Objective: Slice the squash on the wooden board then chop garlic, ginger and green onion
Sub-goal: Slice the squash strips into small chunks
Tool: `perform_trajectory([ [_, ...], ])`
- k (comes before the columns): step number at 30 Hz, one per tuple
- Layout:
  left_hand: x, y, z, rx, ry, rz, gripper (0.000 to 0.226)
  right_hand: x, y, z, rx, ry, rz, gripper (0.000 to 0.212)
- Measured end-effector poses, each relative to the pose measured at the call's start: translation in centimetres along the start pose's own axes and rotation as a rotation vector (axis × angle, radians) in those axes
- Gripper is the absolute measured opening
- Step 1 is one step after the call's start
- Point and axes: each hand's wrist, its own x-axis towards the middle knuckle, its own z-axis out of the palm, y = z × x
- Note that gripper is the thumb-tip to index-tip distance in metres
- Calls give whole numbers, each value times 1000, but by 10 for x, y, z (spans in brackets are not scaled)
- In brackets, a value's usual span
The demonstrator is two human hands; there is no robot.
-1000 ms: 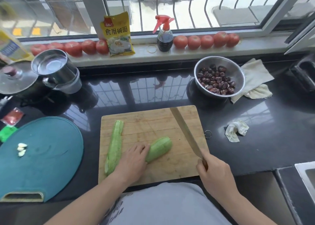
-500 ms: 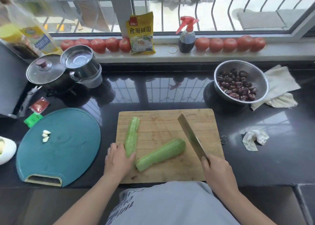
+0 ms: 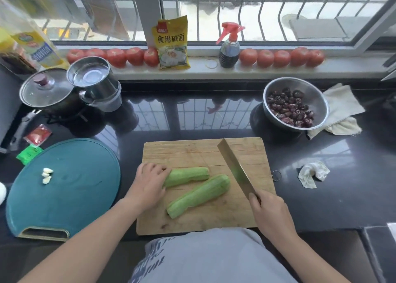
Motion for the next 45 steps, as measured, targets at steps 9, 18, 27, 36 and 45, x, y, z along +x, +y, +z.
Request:
perform_trajectory([
  [9,21,50,-16,61,99,163,62,1,11,-10,-12,-3,77,35],
  [18,68,35,-11,197,-132,30,55,0,18,-12,-31,-37,92,30],
  [27,10,96,0,-110,-64,343,59,-1,37,-15,-23,-76,127,33],
  [36,17,144,2,91,8,508,55,-16,31,-7,-155,-114,-53,32],
  [45,40,149,9,30,143,543,35,-19,7,-2,-435,-104,-238,27],
])
